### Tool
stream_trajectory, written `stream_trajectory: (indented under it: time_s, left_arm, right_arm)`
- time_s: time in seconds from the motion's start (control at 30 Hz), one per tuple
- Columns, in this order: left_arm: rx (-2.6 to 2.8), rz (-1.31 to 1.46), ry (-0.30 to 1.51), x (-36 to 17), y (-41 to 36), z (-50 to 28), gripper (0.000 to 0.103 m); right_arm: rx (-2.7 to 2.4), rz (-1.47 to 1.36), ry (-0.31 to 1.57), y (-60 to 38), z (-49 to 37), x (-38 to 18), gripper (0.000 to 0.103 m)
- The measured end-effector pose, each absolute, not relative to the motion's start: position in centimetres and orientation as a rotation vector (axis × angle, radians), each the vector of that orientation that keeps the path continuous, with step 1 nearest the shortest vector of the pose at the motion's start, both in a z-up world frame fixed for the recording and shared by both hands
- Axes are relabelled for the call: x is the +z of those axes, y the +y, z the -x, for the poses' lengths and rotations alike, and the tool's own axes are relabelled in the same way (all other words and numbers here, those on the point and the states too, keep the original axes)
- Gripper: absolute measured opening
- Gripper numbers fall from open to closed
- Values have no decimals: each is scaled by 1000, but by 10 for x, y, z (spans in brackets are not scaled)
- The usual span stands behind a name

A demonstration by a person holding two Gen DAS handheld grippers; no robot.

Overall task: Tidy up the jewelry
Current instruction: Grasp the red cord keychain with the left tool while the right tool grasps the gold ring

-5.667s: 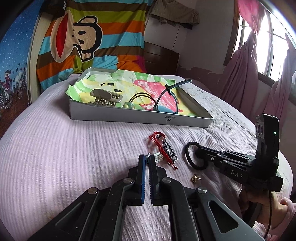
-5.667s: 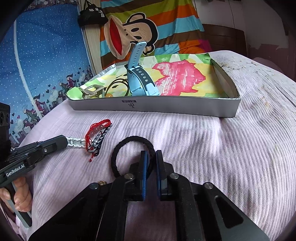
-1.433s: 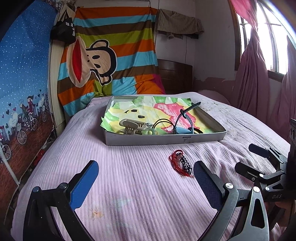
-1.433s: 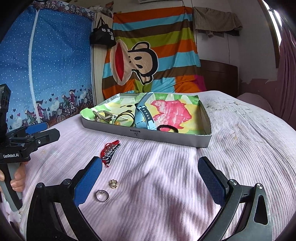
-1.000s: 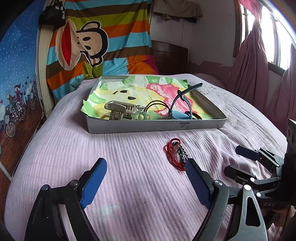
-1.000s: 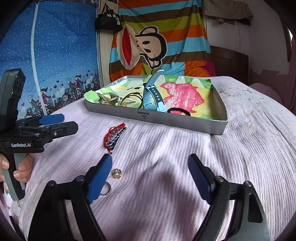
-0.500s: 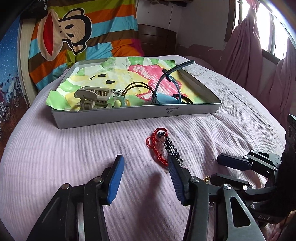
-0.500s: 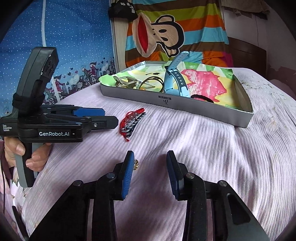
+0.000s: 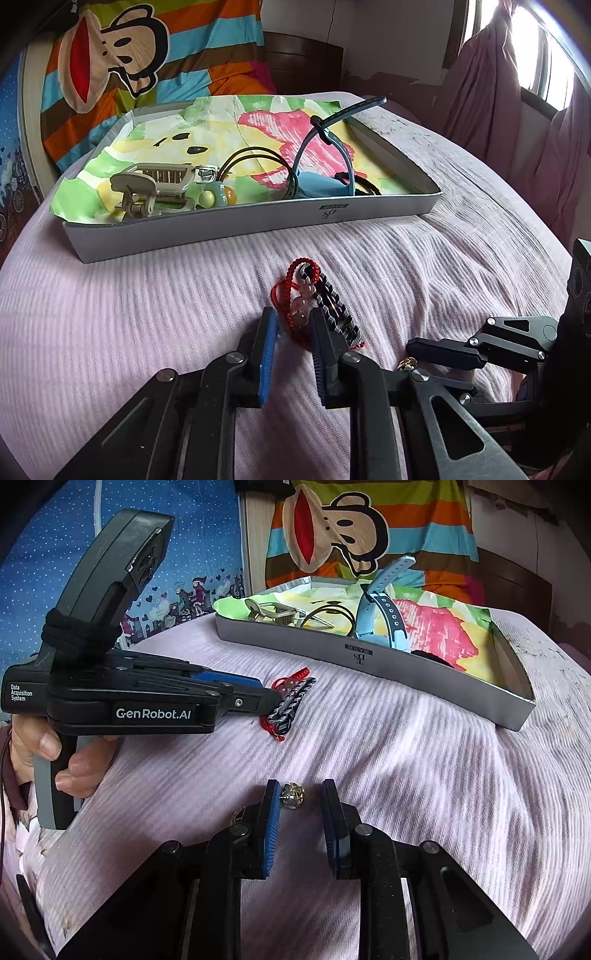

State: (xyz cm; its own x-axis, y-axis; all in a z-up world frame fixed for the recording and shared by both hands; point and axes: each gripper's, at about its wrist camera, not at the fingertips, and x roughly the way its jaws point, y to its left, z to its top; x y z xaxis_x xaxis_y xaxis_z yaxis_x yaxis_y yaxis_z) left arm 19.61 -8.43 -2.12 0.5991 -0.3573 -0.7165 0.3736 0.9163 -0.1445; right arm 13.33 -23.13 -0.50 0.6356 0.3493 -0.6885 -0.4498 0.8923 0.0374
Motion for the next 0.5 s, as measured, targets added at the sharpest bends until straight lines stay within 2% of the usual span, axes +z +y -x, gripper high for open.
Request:
stream_trajectory:
  time_s: [0.13, 0.5]
  left_arm:
    - [-432, -5, 819, -23, -83, -195, 10]
    - [-412, 26, 748, -17, -74, -180, 10]
  right_arm:
    - [451, 130, 754, -233, -134, -6, 12]
    - [443, 85, 701, -240, -134, 0, 12]
